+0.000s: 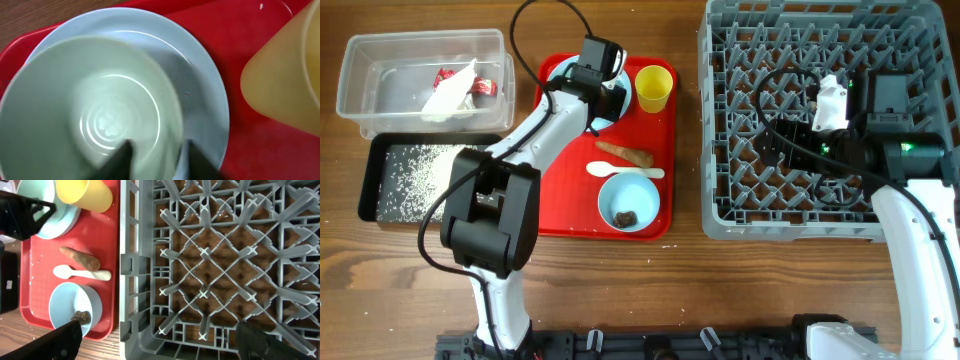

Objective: Sort waste into correct bins and load items into the dishwasher rack

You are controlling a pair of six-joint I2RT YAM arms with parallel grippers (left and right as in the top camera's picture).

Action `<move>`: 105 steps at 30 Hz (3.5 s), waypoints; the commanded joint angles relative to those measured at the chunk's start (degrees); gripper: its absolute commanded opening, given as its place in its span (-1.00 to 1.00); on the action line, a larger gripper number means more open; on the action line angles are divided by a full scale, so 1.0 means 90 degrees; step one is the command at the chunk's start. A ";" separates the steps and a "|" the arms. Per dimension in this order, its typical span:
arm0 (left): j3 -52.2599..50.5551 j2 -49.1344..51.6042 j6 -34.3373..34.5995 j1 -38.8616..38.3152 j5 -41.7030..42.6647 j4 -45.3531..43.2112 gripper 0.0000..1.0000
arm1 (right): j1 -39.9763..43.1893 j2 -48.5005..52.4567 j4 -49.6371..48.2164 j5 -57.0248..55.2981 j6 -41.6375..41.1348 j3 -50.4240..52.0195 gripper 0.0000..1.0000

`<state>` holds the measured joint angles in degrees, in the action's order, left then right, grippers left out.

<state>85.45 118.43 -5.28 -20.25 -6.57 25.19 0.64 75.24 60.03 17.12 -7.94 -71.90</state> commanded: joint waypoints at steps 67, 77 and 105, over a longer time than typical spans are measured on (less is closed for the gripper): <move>-0.1661 -0.2178 0.0585 0.6042 0.7480 0.2970 -0.92 | 0.0002 0.0046 -0.0134 0.0039 -0.0134 -0.0083 1.00; -0.1661 -0.0908 0.0447 0.7196 1.0768 0.2985 -0.92 | 0.0002 0.0046 -0.0092 0.0039 -0.0126 -0.0083 0.99; -0.2336 -0.2016 0.2159 0.0019 0.1248 0.2288 0.12 | 0.0002 0.0046 -0.0265 0.0039 -0.0119 -0.0083 0.99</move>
<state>64.77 100.33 14.15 -19.00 5.91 47.24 0.64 75.26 57.82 17.12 -8.38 -71.90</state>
